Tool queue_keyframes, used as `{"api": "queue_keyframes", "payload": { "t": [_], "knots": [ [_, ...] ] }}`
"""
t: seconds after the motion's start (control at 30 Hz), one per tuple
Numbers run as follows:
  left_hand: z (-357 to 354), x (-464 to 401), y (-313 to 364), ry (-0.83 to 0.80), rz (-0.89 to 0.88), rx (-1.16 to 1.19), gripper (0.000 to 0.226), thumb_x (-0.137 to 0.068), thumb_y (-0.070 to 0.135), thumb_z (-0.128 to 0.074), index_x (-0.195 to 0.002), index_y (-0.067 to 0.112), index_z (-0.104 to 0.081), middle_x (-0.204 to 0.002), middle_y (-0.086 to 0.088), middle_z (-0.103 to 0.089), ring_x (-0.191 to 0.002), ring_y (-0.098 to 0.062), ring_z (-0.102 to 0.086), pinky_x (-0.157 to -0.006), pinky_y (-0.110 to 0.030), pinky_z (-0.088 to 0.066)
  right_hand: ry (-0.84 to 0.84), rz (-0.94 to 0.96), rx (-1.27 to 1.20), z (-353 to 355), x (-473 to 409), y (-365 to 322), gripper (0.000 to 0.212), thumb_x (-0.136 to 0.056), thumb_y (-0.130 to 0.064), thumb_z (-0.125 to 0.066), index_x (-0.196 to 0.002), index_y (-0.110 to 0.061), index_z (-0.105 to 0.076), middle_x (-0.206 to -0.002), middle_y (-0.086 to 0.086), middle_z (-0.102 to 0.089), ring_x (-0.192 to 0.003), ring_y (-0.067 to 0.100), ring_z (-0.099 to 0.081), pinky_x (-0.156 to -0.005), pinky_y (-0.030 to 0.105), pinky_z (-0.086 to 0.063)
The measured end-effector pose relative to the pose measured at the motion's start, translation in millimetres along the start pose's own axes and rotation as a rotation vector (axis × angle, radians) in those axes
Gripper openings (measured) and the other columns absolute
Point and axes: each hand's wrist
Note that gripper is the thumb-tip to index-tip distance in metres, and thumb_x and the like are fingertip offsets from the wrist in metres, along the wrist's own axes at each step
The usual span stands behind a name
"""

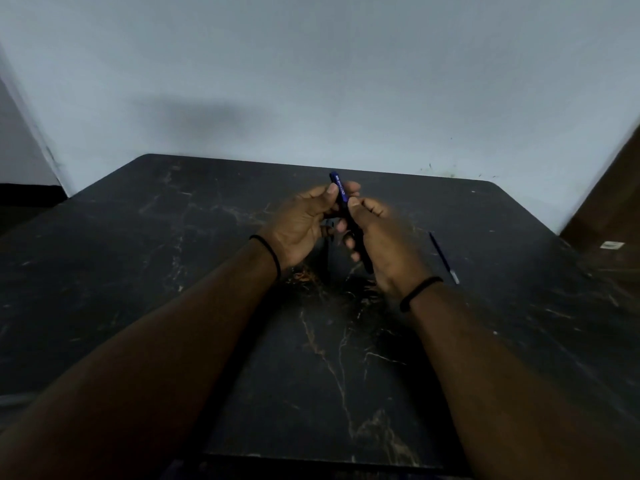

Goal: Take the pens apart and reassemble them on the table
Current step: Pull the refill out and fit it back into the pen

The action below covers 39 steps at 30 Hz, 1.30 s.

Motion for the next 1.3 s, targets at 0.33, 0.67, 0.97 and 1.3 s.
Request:
{"api": "queue_keyframes", "payload": {
  "t": [0.33,0.67,0.97,1.3],
  "knots": [
    [1.8,-1.7,2.6,0.018,-0.042,0.066,0.021,-0.097,0.017,-0.050,-0.107,0.010,-0.069,-0.106,-0.006,-0.071,-0.086,-0.022,-0.054,-0.056,-0.029,-0.053,-0.019,-0.013,0.174,0.2,-0.4,-0.6,0.032,-0.106,-0.031,-0.043,-0.102,-0.011,-0.067,-0.067,-0.004,-0.053,-0.040,0.000,-0.037,-0.042,0.014,-0.029],
    [-3.5,2.2,2.6,0.029,-0.061,0.098,0.020,-0.099,0.011,-0.045,-0.096,0.009,-0.065,-0.090,-0.004,-0.074,-0.060,-0.014,-0.059,-0.060,-0.026,-0.053,0.098,0.015,0.354,-9.2,-0.7,-2.8,0.042,-0.105,-0.037,-0.042,-0.067,-0.022,-0.054,-0.050,-0.012,-0.044,-0.046,0.004,-0.036,-0.050,0.024,-0.027],
    [3.4,1.6,8.1,0.055,-0.093,0.119,0.021,-0.099,0.016,-0.048,-0.093,0.012,-0.068,-0.089,-0.005,-0.071,-0.078,-0.020,-0.066,-0.053,-0.032,-0.050,0.100,0.058,0.485,-7.3,6.6,1.1,0.050,-0.104,-0.046,-0.041,-0.074,-0.014,-0.066,-0.058,-0.005,-0.048,-0.054,0.008,-0.045,-0.056,0.027,-0.033],
    [49.5,-5.2,5.3,0.619,-0.020,-0.999,0.039,-0.091,0.042,-0.062,-0.060,0.019,-0.054,-0.058,0.001,-0.054,-0.055,-0.014,-0.051,-0.062,-0.026,-0.045,0.155,0.198,0.851,2.9,3.0,0.1,0.048,-0.105,-0.042,-0.039,-0.085,-0.013,-0.072,-0.078,0.005,-0.065,-0.081,0.025,-0.062,-0.075,0.036,-0.046]
  ]
}}
Point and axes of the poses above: each hand's wrist, its own x-axis away from the middle knuckle, its own z-axis out of the back of the hand, y = z × x
